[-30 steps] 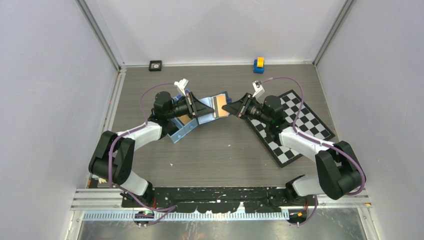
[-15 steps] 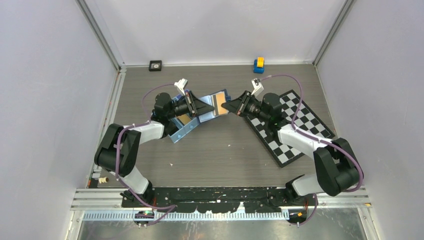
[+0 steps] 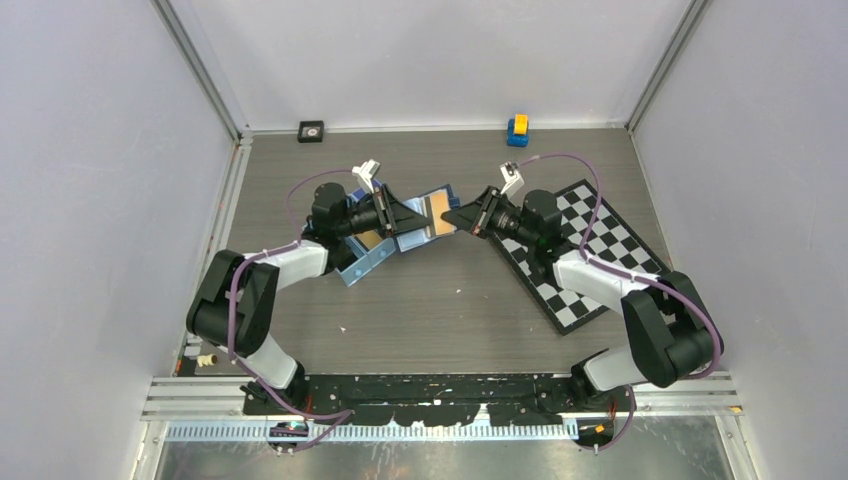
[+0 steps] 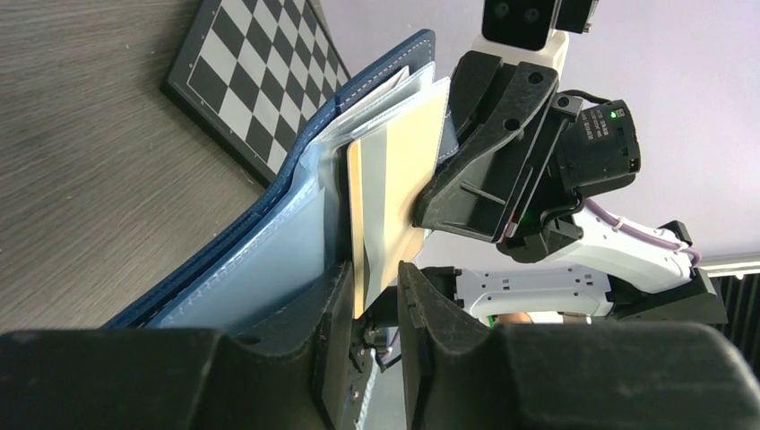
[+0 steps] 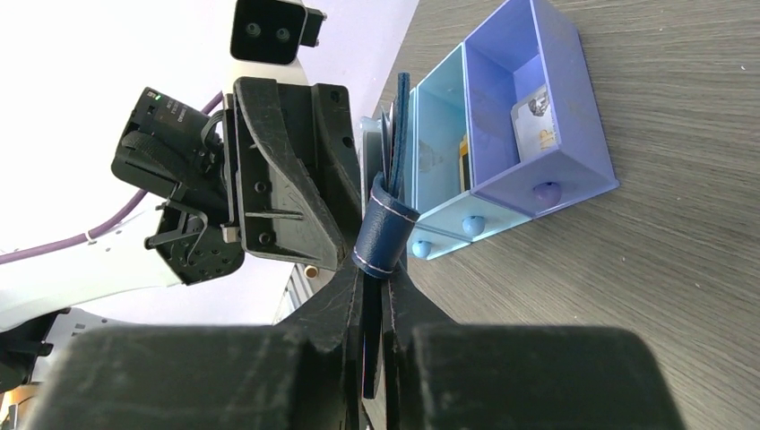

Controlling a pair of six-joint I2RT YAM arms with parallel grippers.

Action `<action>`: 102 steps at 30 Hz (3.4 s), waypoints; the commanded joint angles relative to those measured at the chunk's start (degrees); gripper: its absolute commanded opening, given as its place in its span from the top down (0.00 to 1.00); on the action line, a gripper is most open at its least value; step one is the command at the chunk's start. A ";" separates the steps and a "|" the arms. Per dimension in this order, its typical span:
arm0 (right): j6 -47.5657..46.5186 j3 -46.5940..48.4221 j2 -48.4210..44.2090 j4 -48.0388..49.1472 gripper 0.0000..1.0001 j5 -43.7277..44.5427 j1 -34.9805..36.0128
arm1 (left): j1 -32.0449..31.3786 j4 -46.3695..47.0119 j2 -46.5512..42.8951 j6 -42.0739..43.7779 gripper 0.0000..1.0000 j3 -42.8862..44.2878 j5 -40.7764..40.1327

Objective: Take the credit cards out of the card holder
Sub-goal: Remove the credit card from the card holder.

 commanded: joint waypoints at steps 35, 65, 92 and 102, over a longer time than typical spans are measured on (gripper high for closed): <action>6.65 -1.21 1.95 8.43 0.63 -1.07 -0.34 | 2.49 22.21 1.13 -11.07 1.00 -2.40 1.41; 13.15 -1.00 6.47 16.89 0.72 -5.69 -2.19 | 1.97 8.72 -2.25 -3.20 1.00 -0.81 1.06; 12.49 -5.01 1.04 14.00 0.99 -0.10 -5.87 | 2.98 7.42 -1.85 -3.46 1.00 -1.41 0.36; 13.52 -5.76 0.65 15.65 0.99 -0.22 -6.74 | 3.19 8.03 -1.42 -3.99 1.00 -1.51 0.53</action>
